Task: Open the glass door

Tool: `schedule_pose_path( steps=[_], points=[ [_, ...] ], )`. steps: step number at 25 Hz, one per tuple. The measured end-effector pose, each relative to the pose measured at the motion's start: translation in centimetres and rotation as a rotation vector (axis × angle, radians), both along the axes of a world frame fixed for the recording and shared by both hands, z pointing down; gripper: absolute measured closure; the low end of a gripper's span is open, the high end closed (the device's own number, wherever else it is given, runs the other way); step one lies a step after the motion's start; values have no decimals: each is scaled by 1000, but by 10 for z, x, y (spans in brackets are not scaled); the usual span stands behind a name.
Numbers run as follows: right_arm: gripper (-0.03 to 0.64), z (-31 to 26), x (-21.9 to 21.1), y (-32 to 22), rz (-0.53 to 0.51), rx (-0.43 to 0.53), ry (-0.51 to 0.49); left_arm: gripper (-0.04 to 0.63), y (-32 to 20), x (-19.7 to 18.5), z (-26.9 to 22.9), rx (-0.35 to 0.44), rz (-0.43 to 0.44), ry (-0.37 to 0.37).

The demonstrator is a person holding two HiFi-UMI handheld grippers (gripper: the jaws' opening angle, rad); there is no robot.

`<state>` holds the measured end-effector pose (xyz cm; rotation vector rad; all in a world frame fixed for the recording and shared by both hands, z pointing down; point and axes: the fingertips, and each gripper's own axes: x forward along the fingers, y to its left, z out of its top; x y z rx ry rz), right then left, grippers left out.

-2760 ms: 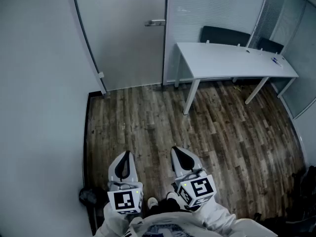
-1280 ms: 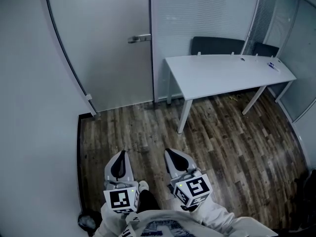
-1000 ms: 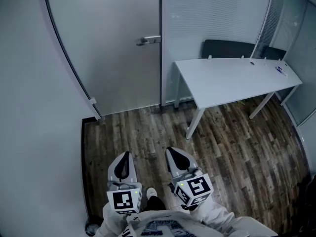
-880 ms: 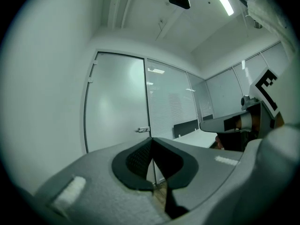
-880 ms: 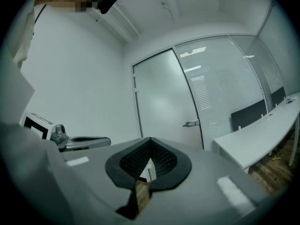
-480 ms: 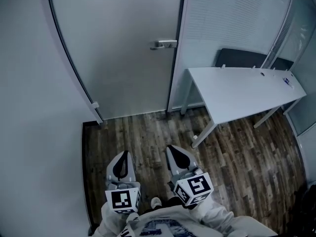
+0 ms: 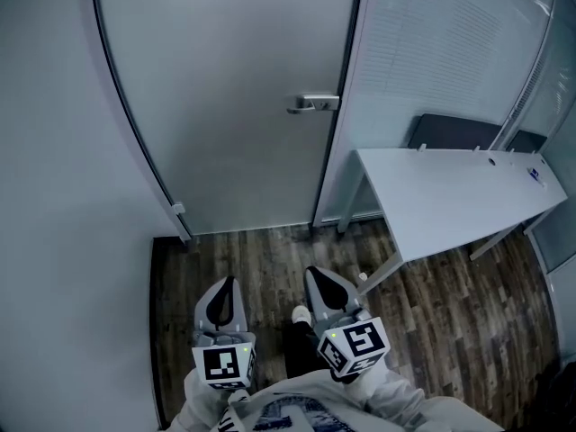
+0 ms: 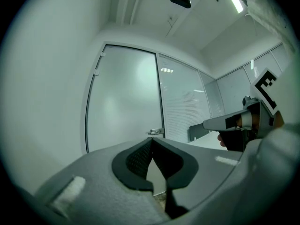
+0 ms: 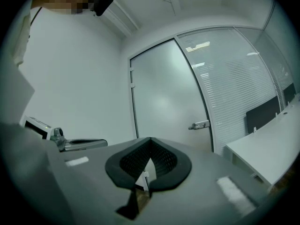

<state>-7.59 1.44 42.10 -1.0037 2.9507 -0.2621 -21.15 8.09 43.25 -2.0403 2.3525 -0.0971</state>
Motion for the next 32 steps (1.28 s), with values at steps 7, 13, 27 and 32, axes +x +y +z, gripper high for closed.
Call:
schedule_pose_path(
  steps=[7,13,27,32],
  points=[
    [612,0,-27,-106,-14,-1,-7,595,-110,-20,-5,-5,4,-7],
    [612,1,-28,-209,33,-18,3,595,-225,-26,5,-36,53,20],
    [612,14,-26,-358,91,-79,-2,594,-387,-27,-12,-29,107,-34],
    [612,12,-38,-375,115,-69,-6,594,-407,-45,3,-64,111,-89]
  ],
)
